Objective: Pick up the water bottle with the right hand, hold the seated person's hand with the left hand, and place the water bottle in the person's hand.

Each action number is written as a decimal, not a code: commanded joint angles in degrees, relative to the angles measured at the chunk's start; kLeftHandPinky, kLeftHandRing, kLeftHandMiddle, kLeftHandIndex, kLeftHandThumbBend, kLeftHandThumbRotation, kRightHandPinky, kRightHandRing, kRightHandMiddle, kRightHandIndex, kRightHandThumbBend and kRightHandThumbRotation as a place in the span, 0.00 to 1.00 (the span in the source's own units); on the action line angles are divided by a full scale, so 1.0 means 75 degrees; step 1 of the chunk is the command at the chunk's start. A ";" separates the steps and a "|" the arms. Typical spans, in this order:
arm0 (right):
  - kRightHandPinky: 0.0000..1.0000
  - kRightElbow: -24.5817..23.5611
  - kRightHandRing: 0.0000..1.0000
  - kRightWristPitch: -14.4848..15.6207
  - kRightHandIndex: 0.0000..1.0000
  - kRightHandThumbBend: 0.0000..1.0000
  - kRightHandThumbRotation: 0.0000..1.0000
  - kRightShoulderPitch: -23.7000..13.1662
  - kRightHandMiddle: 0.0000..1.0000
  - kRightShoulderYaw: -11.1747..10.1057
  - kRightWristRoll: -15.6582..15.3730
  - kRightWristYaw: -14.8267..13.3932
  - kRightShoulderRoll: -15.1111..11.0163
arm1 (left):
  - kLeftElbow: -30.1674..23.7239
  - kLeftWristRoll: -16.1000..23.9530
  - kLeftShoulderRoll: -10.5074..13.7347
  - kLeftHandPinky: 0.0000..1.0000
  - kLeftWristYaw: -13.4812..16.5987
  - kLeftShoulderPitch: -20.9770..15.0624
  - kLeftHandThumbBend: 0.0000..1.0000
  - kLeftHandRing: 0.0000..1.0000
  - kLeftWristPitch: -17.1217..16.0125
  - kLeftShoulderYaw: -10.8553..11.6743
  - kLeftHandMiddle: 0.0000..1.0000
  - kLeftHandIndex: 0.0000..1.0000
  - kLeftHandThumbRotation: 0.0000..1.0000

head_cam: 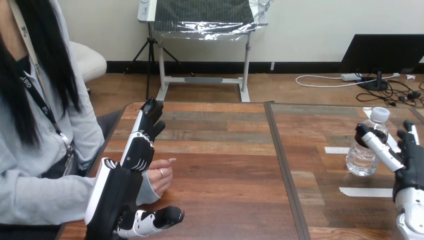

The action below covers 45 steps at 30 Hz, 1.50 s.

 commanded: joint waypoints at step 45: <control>1.00 0.0066 0.97 0.0982 1.00 1.00 0.43 -0.0868 0.96 0.0274 -0.0436 -0.0085 -0.0074 | -0.0744 -0.0632 0.0261 1.00 -0.0573 -0.0029 1.00 1.00 0.0295 0.0056 1.00 1.00 0.63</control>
